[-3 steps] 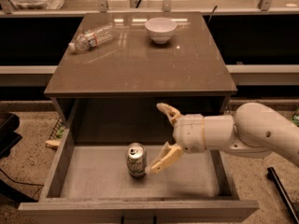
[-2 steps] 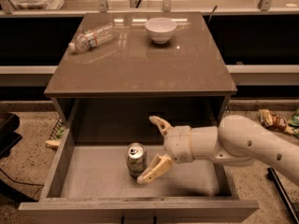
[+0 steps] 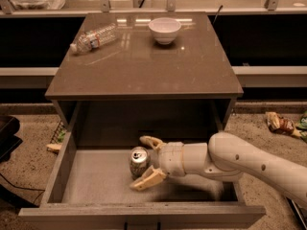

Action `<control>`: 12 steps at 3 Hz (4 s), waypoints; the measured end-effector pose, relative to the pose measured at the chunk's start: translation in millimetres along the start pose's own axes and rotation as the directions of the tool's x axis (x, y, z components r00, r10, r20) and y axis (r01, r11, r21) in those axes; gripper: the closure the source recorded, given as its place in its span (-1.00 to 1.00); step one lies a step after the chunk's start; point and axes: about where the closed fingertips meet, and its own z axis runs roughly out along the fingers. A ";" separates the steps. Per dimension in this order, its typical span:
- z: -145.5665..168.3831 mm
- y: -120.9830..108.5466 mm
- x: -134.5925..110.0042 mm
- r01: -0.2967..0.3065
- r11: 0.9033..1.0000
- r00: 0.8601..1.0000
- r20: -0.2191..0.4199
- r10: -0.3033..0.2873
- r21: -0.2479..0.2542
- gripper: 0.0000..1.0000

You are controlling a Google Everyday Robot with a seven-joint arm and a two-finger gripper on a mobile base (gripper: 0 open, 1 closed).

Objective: Pick 7up can from top drawer and place on counter

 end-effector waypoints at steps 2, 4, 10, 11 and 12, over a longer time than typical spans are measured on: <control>23.4 4.0 16.8 -0.012 1.000 1.000 -0.006 0.012 -0.012 0.30; -19.5 -16.7 -29.4 -0.009 1.000 0.999 0.036 0.009 0.000 1.00; -97.9 -225.1 -247.8 -0.209 0.951 0.959 0.237 0.154 0.228 1.00; -76.5 -243.8 -219.8 -0.191 0.933 0.973 0.183 0.140 0.304 1.00; -62.5 -253.4 -182.2 -0.158 0.920 0.985 0.120 0.123 0.359 1.00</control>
Offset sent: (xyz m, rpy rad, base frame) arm 0.0002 0.0140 -0.0223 -0.0040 0.0148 0.0050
